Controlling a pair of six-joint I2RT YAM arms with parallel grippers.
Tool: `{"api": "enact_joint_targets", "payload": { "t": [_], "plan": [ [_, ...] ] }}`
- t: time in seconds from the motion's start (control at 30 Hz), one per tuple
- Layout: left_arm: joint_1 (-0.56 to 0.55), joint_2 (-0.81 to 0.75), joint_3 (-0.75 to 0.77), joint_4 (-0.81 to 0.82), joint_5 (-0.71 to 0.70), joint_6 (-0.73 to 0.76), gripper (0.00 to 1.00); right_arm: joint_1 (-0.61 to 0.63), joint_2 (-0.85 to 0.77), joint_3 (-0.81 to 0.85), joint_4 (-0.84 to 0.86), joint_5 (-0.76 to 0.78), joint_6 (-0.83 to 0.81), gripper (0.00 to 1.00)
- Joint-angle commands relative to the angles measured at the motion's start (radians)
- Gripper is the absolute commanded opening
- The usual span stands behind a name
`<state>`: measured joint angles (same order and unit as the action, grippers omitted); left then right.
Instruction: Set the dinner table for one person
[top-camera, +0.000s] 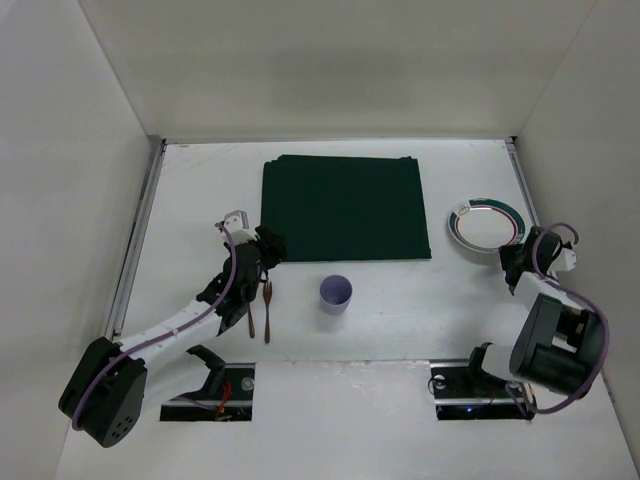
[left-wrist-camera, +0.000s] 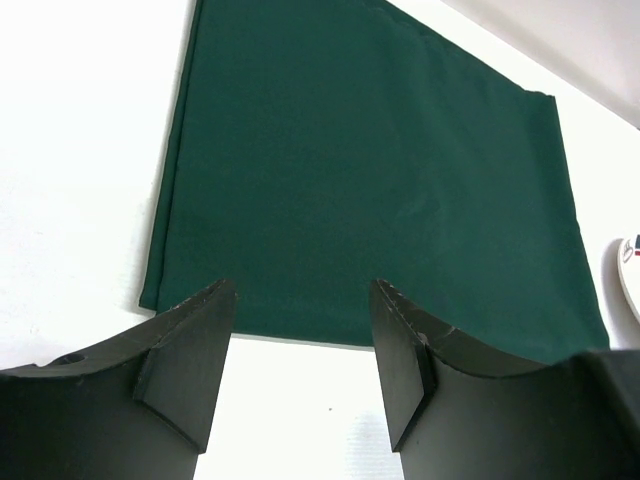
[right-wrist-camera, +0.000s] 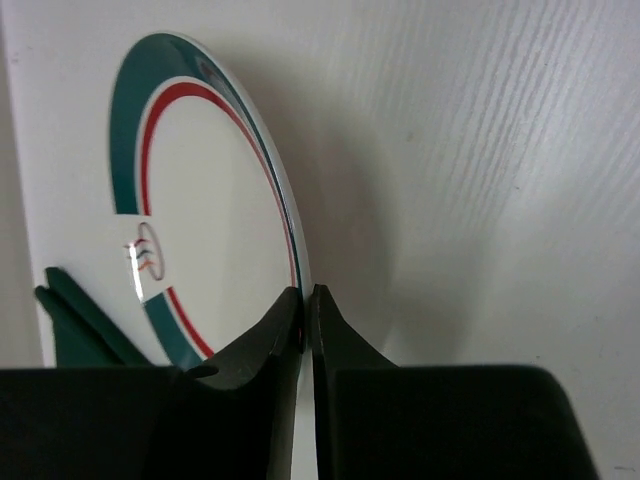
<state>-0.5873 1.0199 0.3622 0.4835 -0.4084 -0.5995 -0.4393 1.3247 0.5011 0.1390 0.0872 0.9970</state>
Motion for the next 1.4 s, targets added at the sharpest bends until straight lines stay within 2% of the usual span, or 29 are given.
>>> {"api": "enact_joint_targets", "payload": {
  "t": [0.0, 0.2, 0.33, 0.4, 0.53, 0.63, 0.73, 0.93, 1.27, 1.37],
  "plan": [
    [0.004, -0.011, -0.017, 0.056, -0.013, 0.001, 0.54, -0.006, -0.134, -0.032, 0.086, -0.030, 0.006, 0.00],
    [0.007, -0.003, -0.016, 0.056, -0.013, 0.001, 0.54, 0.050, -0.366, 0.017, 0.068, -0.046, -0.003, 0.00],
    [0.010, 0.006, -0.014, 0.059, -0.013, 0.000, 0.54, 0.188, -0.384, 0.088, 0.066, -0.053, -0.015, 0.01],
    [0.013, -0.001, -0.017, 0.060, -0.013, 0.000, 0.54, 0.283, -0.346, 0.122, 0.082, -0.063, -0.014, 0.01],
    [0.025, -0.004, -0.020, 0.060, -0.013, -0.002, 0.54, 0.541, -0.161, 0.210, 0.169, -0.061, 0.003, 0.01],
    [0.034, 0.000, -0.022, 0.060, -0.013, -0.003, 0.54, 0.664, 0.000, 0.299, 0.223, -0.070, 0.008, 0.02],
    [0.040, 0.005, -0.023, 0.061, -0.013, -0.003, 0.53, 0.733, 0.158, 0.398, 0.241, -0.086, 0.012, 0.02],
    [0.044, 0.012, -0.023, 0.061, -0.015, -0.003, 0.53, 0.767, 0.376, 0.513, 0.301, -0.106, 0.025, 0.02],
    [0.037, 0.034, -0.019, 0.066, -0.015, -0.003, 0.53, 0.759, 0.583, 0.527, 0.441, -0.219, 0.127, 0.02],
    [0.039, 0.035, -0.019, 0.066, -0.015, -0.003, 0.53, 0.759, 0.604, 0.513, 0.467, -0.211, 0.150, 0.04]
  ]
}}
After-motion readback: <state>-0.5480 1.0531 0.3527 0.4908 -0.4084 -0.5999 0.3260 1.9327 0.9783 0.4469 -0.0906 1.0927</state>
